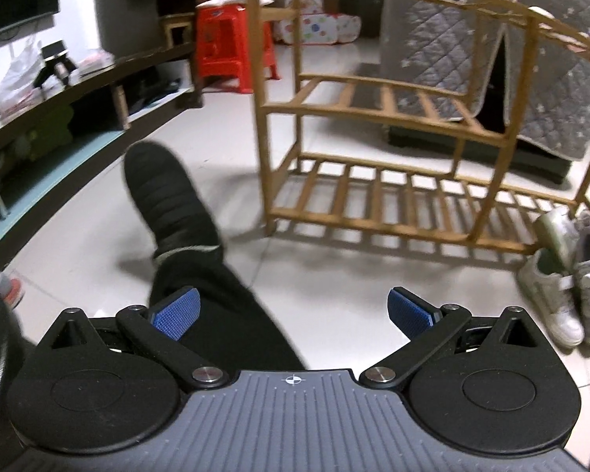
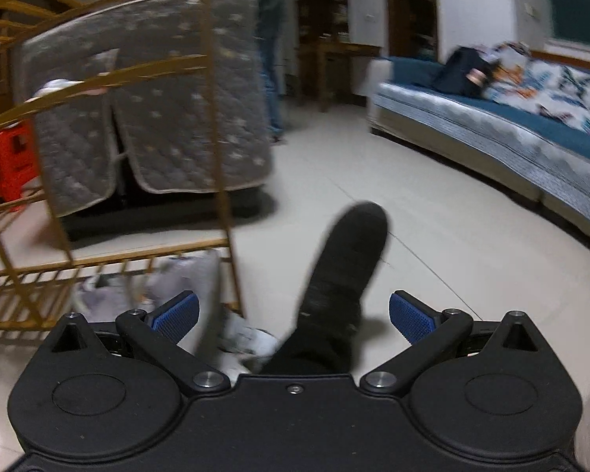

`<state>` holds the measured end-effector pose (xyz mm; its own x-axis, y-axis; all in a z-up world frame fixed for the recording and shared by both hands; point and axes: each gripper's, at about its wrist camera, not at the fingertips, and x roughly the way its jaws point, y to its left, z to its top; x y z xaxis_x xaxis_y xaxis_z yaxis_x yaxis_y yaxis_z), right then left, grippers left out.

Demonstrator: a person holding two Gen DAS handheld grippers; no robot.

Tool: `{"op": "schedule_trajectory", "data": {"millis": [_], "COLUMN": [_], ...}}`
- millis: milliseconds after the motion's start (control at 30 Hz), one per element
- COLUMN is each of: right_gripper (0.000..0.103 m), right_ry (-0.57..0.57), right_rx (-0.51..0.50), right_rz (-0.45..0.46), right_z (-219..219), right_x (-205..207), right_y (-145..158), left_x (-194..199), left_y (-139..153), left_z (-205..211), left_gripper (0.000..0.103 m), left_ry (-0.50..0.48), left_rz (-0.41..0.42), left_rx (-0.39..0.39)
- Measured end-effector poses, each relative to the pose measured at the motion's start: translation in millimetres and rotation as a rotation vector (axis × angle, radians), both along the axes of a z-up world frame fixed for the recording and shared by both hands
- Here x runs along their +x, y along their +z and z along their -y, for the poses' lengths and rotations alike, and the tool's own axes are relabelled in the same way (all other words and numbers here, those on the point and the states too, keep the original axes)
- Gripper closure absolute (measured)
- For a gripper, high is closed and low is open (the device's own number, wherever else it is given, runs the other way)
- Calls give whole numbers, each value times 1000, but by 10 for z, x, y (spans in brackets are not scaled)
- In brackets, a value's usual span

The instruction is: Organize scattered shoes

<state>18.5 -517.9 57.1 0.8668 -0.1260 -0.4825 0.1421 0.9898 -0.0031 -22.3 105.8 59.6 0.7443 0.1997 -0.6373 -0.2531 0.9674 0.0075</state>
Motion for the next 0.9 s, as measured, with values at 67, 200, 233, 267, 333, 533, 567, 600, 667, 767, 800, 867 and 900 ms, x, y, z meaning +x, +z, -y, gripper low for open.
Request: {"op": "schedule_trajectory", "data": {"millis": [67,200,233,267,333,533,567,600,667,767,800,867,900], "right_gripper": [0,0,0,0,0,0,0,0,0,0,0,0,0], "right_ry": [39,122,139,155,188,311,327,340,367,399,405,415,418], "right_rx": [-16,-33,-34,-38,-46,-57,-60,-65,-72,-76,-75,-69,-64], "right_rz": [-1,3,4,5,10,29,30,30,29,22,21,17,15], "right_z": [-112,-347,-403,-450,-550,-973,-1034,-1094,-1206,-1334,-1367,-1417,-1438], "right_x": [29,71,76,82,94,169,181,190,203,218,220,220,219], "right_y": [59,188,217,240,287,419,425,426,416,377,361,329,312], "left_x": [65,146,170,185,225,331,343,354,370,398,405,418,423], "left_y": [30,60,67,72,90,118,124,129,133,126,120,106,97], "left_z": [93,267,308,338,420,614,646,677,725,807,835,870,883], "left_gripper": [0,0,0,0,0,0,0,0,0,0,0,0,0], "left_ry": [-28,-82,-95,-104,-127,-171,-177,-184,-192,-211,-216,-222,-225], "left_rz": [8,15,18,20,28,39,45,50,51,47,46,33,27], "left_rx": [8,36,39,40,41,42,40,36,29,27,27,19,15]}}
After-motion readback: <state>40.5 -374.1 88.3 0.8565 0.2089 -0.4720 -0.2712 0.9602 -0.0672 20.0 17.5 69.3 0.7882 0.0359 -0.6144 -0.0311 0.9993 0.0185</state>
